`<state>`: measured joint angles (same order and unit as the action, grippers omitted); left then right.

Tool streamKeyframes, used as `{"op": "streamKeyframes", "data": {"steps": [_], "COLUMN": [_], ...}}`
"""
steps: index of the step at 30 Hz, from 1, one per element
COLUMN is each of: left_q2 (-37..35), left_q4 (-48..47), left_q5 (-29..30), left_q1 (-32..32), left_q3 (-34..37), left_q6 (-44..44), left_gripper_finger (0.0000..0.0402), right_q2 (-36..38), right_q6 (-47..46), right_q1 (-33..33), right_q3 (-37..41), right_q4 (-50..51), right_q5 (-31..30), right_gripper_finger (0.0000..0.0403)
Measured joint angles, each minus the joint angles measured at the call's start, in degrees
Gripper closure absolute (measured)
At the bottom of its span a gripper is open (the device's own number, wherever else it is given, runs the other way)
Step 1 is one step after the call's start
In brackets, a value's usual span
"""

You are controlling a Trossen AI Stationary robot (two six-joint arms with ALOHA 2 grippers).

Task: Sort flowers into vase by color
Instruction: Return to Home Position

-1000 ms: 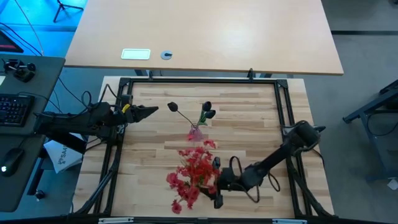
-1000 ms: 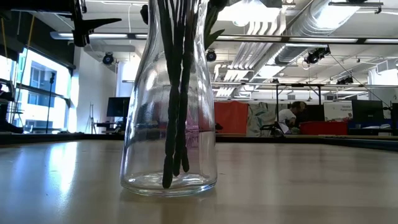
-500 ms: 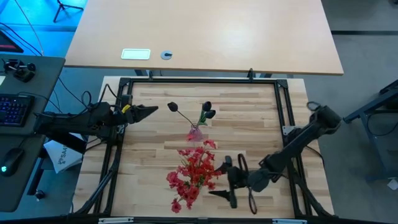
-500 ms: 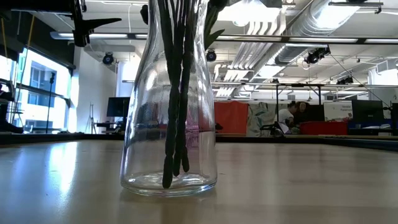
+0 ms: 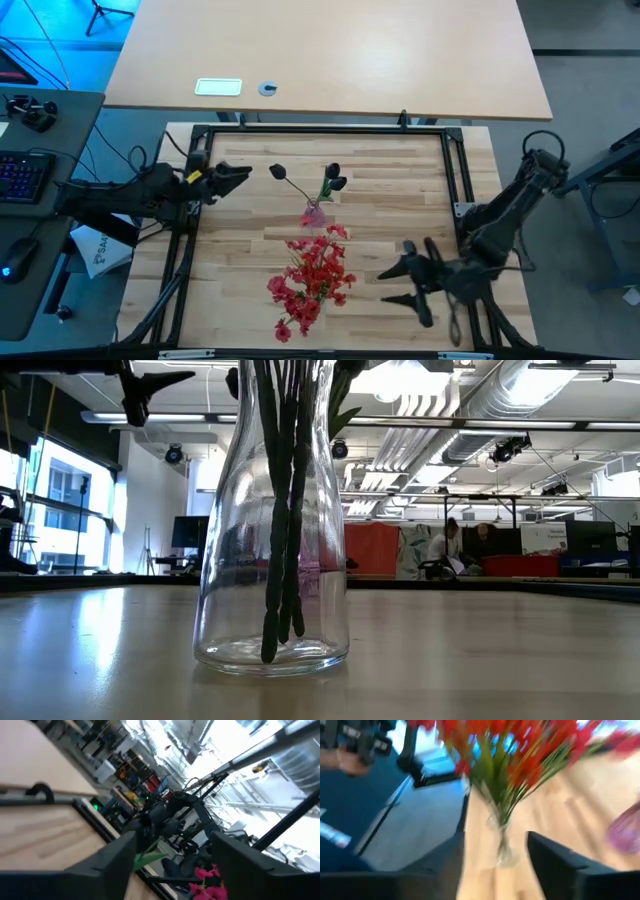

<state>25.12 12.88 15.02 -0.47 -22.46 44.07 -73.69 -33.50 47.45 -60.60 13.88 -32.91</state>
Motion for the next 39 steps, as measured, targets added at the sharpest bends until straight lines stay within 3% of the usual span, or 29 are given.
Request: {"op": "streamKeyframes", "data": {"steps": [2, 5, 6, 8, 12, 17, 20, 24, 29, 34, 39], "left_q2": [0.0, 0.0, 0.0, -0.5, -1.6, -2.0, -2.2, -2.3, -2.3, -2.7, -2.7], "left_q4": [1.1, 3.0, 3.8, 5.3, 7.6, 7.4, 9.3, 21.4, 35.2, 33.4, 33.2], "left_q5": [-0.2, -3.0, -4.4, -7.3, -11.2, -14.1, -15.0, -14.8, -15.0, -15.2, -15.2], "left_q1": [0.0, 0.0, 0.0, 0.0, 0.1, 0.1, 0.1, 0.1, 0.1, 0.2, 0.2], "left_q3": [0.0, 0.0, 0.0, 0.0, 0.0, 0.9, 4.8, 13.4, 21.9, 21.6, 21.6], "left_q6": [-2.7, -7.7, -10.0, -13.9, -19.2, -21.8, -22.1, -19.8, -15.2, -16.2, -14.4], "left_gripper_finger": [0.0201, 0.0299, 0.0335, 0.0383, 0.0389, 0.0398, 0.0401, 0.0401, 0.0401, 0.0401, 0.0402], "right_q2": [2.0, 5.3, 6.7, 9.5, 15.2, 20.6, 22.4, 23.1, 22.7, 22.4, 24.0], "right_q6": [2.3, 5.3, 6.5, 7.0, 8.7, 11.4, 11.5, 10.9, 4.1, -6.2, -14.3], "right_q1": [1.0, 1.5, 1.4, 1.1, 0.1, -1.5, -2.5, -3.2, -4.2, -4.4, -4.5], "right_q3": [0.0, 0.0, 0.0, 0.0, 0.0, 0.0, 0.0, 0.0, 0.0, 3.6, 15.3], "right_q4": [0.2, 0.5, 0.9, 1.2, 1.7, 1.8, 1.8, 1.9, 5.5, 8.8, -0.5], "right_q5": [-4.9, -10.6, -11.6, -14.4, -20.8, -24.3, -24.5, -24.5, -24.2, -23.7, -18.9], "right_gripper_finger": [0.0227, 0.0349, 0.0375, 0.0383, 0.0388, 0.0397, 0.0401, 0.0402, 0.0402, 0.0402, 0.0403]}}
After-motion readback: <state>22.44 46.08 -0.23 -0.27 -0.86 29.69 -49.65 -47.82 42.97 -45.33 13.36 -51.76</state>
